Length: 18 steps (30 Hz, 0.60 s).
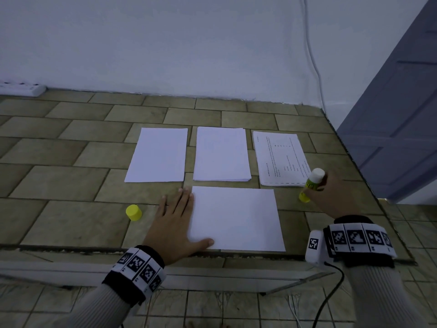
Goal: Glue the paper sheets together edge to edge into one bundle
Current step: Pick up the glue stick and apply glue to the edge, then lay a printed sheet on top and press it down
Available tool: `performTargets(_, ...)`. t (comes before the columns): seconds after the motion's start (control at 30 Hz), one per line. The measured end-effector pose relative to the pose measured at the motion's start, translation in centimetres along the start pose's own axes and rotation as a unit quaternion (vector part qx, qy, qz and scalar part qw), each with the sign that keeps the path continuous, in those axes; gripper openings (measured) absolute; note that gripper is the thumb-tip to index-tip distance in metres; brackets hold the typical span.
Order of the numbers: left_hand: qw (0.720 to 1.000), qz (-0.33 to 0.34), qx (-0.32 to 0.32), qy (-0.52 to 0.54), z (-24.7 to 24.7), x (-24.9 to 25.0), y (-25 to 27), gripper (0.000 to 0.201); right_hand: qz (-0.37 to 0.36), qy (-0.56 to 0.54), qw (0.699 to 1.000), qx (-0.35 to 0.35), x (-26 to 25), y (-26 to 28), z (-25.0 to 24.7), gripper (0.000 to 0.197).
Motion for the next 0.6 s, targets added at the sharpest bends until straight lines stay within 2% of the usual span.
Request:
performTargets(0.27, 1.000, 0.002, -0.004, -0.008, 0.1, -0.1, 0.1, 0.117, 0.031, -0.022, 0.999, 0.026, 0.4, 0.0, -0.1, 0.046)
performTargets(0.33, 1.000, 0.003, 0.001, -0.010, 0.1, -0.1, 0.1, 0.116, 0.054, -0.021, 0.998, 0.014, 0.5, 0.2, 0.0, 0.037)
performTargets(0.37, 1.000, 0.003, 0.001, -0.010, 0.1, -0.1, 0.1, 0.116, 0.066, 0.004, 0.998, -0.004, 0.6, 0.5, 0.0, 0.026)
performTargets(0.5, 1.000, -0.001, -0.002, -0.008, 0.1, -0.1, 0.1, 0.117, 0.112, 0.104, 0.977, -0.146, 0.2, 2.4, 1.2, 0.030)
performTargets(0.6, 1.000, -0.003, -0.001, -0.003, 0.1, -0.1, 0.1, 0.116, 0.050, 0.094, 0.977, -0.186, -1.9, 2.8, 2.8, 0.020)
Point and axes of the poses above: each hand's wrist, its own y-axis away from the middle knuckle, its own z-axis out of the palm, x = y × z, the point moved 3 cm from there along -y, towards the middle knuckle, and after that the axes turned 10 degrees about -y, right-handed, at the moved point
